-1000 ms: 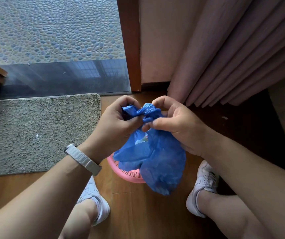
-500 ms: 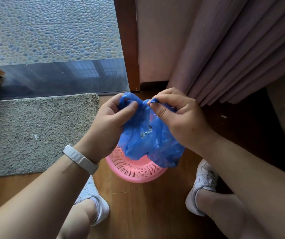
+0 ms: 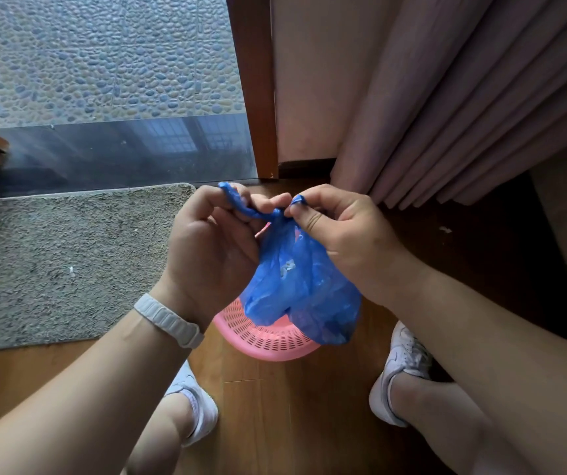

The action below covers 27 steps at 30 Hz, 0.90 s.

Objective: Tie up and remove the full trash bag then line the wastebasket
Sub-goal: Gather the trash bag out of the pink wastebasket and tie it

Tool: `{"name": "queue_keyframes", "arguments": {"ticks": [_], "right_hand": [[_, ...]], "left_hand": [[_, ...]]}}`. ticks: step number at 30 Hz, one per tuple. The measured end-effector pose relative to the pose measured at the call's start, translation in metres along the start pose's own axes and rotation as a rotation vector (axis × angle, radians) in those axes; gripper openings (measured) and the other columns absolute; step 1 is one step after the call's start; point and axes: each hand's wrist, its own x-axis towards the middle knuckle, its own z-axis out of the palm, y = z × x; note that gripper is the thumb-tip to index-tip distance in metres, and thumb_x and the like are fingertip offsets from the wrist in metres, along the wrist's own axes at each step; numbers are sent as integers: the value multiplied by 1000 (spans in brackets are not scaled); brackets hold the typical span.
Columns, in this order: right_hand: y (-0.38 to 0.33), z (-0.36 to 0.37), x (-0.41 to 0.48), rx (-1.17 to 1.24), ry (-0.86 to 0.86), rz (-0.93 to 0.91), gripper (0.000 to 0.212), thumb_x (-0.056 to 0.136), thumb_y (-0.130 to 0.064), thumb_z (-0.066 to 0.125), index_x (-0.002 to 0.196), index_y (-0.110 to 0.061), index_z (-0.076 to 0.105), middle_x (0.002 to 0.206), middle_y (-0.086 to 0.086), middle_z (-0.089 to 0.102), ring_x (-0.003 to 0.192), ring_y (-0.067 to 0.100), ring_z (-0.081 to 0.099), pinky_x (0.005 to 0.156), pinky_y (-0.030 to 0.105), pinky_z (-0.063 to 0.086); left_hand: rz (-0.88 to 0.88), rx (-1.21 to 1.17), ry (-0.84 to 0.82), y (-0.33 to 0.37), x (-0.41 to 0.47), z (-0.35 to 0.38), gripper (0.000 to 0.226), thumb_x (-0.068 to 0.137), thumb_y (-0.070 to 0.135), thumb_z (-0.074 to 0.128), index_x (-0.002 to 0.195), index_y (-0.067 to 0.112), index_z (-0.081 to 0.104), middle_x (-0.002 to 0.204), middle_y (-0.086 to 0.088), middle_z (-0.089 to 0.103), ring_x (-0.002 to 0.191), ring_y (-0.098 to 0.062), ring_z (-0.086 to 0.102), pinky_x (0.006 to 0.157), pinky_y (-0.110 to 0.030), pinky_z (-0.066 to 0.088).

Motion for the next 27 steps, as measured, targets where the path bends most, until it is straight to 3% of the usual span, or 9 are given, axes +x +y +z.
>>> {"name": "queue_keyframes", "arguments": {"ticks": [3, 7, 10, 12, 14, 17, 20, 24, 27], "right_hand": [[0, 3, 1, 126, 21, 77, 14, 91, -6, 59, 82, -12, 67, 85, 16, 59, 83, 22, 53, 83, 33, 46], [-1, 9, -2, 384, -12, 57, 24, 92, -8, 55, 74, -16, 69, 91, 11, 68, 89, 25, 62, 91, 41, 50], [-6, 11, -4, 568, -71, 43, 18, 92, -9, 51, 78, -8, 63, 87, 13, 70, 88, 29, 66, 87, 39, 54], [-10, 4, 0, 590, -24, 26, 17, 95, -6, 46, 82, -5, 56, 75, 11, 70, 91, 25, 67, 87, 33, 54], [-14, -8, 7, 558, 33, 24, 21, 97, -5, 41, 80, -6, 53, 64, 6, 66, 82, 20, 69, 89, 30, 54], [-5, -20, 13, 507, 84, 102, 23, 97, -7, 45, 75, -11, 52, 57, 6, 44, 57, 16, 53, 70, 26, 53], [14, -30, 16, 237, 165, 101, 29, 98, -2, 45, 73, -14, 50, 58, 3, 37, 54, 14, 36, 54, 19, 45], [23, -48, 21, -98, 248, 53, 32, 97, -5, 46, 69, -20, 51, 50, -4, 42, 50, 12, 39, 53, 24, 40], [20, -53, 21, -208, 286, 38, 30, 97, -8, 48, 70, -21, 51, 54, 0, 46, 55, 17, 45, 61, 37, 43]], "left_hand": [[62, 125, 61, 1, 1, -1, 15, 74, 20, 42, 62, 12, 43, 53, -5, 42, 63, -23, 52, 71, -30, 48], [58, 128, 111, 3, 7, -5, 14, 73, 17, 42, 61, 13, 38, 49, -1, 30, 54, -19, 40, 65, -26, 39], [45, 85, 151, 5, 12, -9, 19, 73, 13, 41, 55, 13, 41, 48, 0, 28, 48, -17, 37, 57, -23, 42], [67, 86, 210, 7, 15, -14, 18, 71, 11, 41, 53, 14, 41, 50, 1, 26, 45, -13, 32, 51, -21, 40], [89, 114, 293, 10, 18, -23, 13, 68, 10, 41, 57, 15, 36, 54, 2, 25, 47, -11, 23, 48, -21, 34], [80, 176, 370, 14, 18, -37, 13, 65, 12, 43, 55, 17, 36, 51, 3, 24, 44, -11, 22, 45, -21, 30], [71, 235, 418, 19, 18, -49, 15, 63, 15, 45, 50, 19, 39, 50, 3, 24, 41, -11, 24, 43, -21, 28], [107, 308, 477, 23, 21, -56, 15, 64, 13, 45, 52, 20, 39, 52, 3, 25, 43, -12, 22, 43, -21, 29], [129, 470, 483, 19, 22, -50, 27, 83, 7, 37, 59, 19, 39, 53, 4, 30, 43, -12, 26, 44, -22, 32]]}}
